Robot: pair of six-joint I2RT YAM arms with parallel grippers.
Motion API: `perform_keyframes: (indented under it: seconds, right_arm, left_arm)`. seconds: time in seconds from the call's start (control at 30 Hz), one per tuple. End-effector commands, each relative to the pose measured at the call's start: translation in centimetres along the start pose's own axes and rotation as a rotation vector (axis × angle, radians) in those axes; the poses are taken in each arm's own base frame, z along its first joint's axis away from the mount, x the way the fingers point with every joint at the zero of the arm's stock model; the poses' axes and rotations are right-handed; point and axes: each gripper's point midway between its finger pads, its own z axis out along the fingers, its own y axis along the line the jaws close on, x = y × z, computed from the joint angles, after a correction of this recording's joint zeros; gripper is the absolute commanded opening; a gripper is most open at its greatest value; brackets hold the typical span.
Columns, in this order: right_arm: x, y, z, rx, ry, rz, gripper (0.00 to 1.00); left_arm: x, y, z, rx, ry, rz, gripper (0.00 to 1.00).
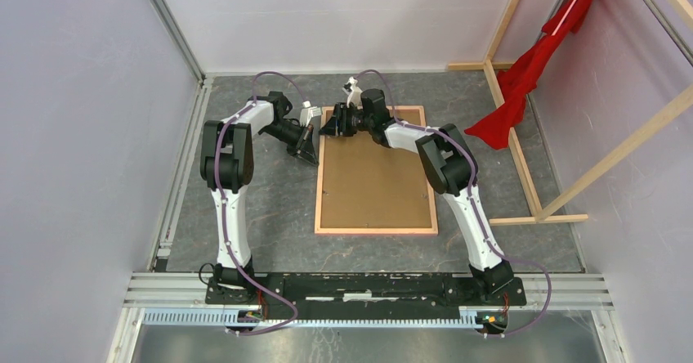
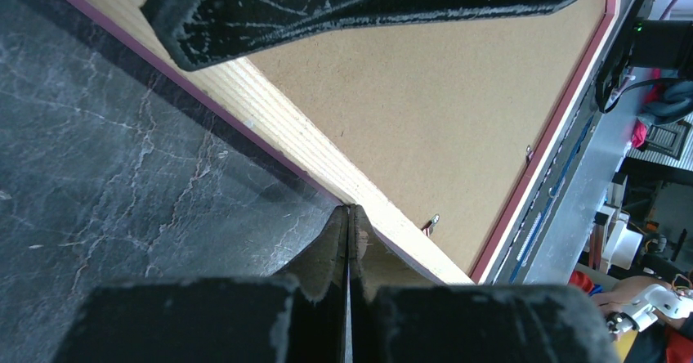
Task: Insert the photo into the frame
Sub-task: Install the photo frame at the center of the board, then adjust the photo frame at the center of the board.
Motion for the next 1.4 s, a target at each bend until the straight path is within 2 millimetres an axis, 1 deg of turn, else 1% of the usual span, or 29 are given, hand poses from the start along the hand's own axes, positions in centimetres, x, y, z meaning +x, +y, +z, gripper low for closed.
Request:
perform_keyframes:
  seconds: [0.0,0.23,0.33,0.4,0.43,0.5,0.53,0.57,0.6,0.63,0.67,0.7,0.73,0.77,0.83,0.9,0.93,1.0,1.03,1.07,1.1,1.13,1.2,1.27,1.3,1.37]
  right_arm:
    - [4.7,0.2,0.4,-0.046,0.167,0.060,0.53]
    - [5.2,1.1,0.5,-0.106,0.217,0.064,0.53]
    - [4.7,1.4,0.4,-0.107,0.212,0.045,0.54]
    - [3.4,1.4,0.2,-0.087,0.185,0.023,0.56]
    - [2.4,1.6,0.0,-0.077,0.164,0.012,0.57]
    - [-0.4,2.0,-0.8,-0.050,0.101,-0.022,0.60]
    - [-2.2,2.2,-1.5,-0.023,0.062,-0.044,0.65]
    - [-3.8,2.2,-2.3,0.004,0.029,-0.062,0.67]
    - [-5.5,2.2,-3.5,0.036,-0.011,-0.078,0.70]
    - [-6.7,2.1,-4.7,0.068,-0.042,-0.093,0.73]
    - [-8.3,1.7,-6.5,0.125,-0.087,-0.107,0.77]
    - [-9.2,1.2,-8.4,0.186,-0.127,-0.120,0.81]
    - [-10.1,0.8,-10.3,0.245,-0.166,-0.134,0.84]
    - [-10.4,-0.2,-12.6,0.335,-0.200,-0.143,0.87]
    - [-10.3,-2.2,-16.9,0.496,-0.248,-0.146,0.92]
    - [-9.5,-4.2,-21.3,0.663,-0.287,-0.122,0.94]
    - [-8.6,-5.1,-23.2,0.733,-0.302,-0.113,0.95]
    - [-6.8,-6.8,-26.5,0.852,-0.323,-0.085,0.97]
    - [-5.6,-7.7,-27.7,0.897,-0.319,-0.063,0.98]
    - [-4.9,-8.1,-28.8,0.928,-0.328,-0.050,0.98]
    - [-3.8,-8.6,-29.5,0.946,-0.325,-0.035,0.98]
    - [-3.4,-8.8,-30.0,0.943,-0.337,-0.023,0.98]
    - [-1.7,-9.5,-30.4,0.939,-0.325,0.014,0.98]
    - [-0.3,-10.0,-30.1,0.901,-0.315,0.054,0.98]
    - [0.3,-10.2,-29.8,0.875,-0.309,0.077,0.98]
    - [1.1,-10.4,-29.0,0.834,-0.295,0.105,0.98]
  left_arm:
    - [0.9,0.9,0.7,-0.029,0.050,0.040,0.02]
    - [0.8,0.9,0.6,-0.032,0.049,0.041,0.02]
    - [0.7,0.7,0.5,-0.029,0.048,0.043,0.02]
    - [0.7,0.5,0.3,-0.029,0.048,0.046,0.02]
    - [0.7,0.4,0.2,-0.028,0.049,0.048,0.02]
    - [0.5,0.1,-0.3,-0.030,0.042,0.057,0.02]
    - [0.4,-0.1,-0.7,-0.030,0.035,0.063,0.02]
    - [0.3,-0.3,-1.1,-0.030,0.029,0.068,0.02]
    - [0.2,-0.4,-1.5,-0.032,0.023,0.070,0.02]
    - [0.2,-0.5,-2.0,-0.035,0.015,0.077,0.02]
    - [0.2,-0.6,-2.5,-0.038,0.010,0.079,0.02]
    - [0.3,-0.5,-2.9,-0.042,0.009,0.082,0.02]
    - [0.5,-0.6,-3.2,-0.051,0.012,0.091,0.02]
    - [1.0,-0.6,-3.2,-0.058,0.024,0.100,0.02]
    - [1.9,-0.4,-3.4,-0.086,0.044,0.125,0.03]
    - [3.1,-0.1,-3.3,-0.115,0.068,0.143,0.04]
    - [3.7,0.0,-3.1,-0.127,0.081,0.151,0.04]
    - [4.8,0.0,-2.8,-0.148,0.104,0.169,0.04]
    - [5.3,-0.2,-2.6,-0.156,0.117,0.182,0.03]
    - [5.9,-0.3,-2.4,-0.163,0.131,0.192,0.04]
    - [6.3,-0.5,-2.1,-0.165,0.141,0.207,0.04]
    - [6.8,-0.9,-1.8,-0.163,0.153,0.225,0.04]
    - [7.6,-1.5,-1.3,-0.161,0.167,0.271,0.03]
    - [8.4,-1.7,-0.9,-0.189,0.195,0.324,0.04]
    - [9.3,-1.5,-0.8,-0.211,0.226,0.336,0.03]
    - [10.0,-1.6,-0.5,-0.217,0.252,0.356,0.03]
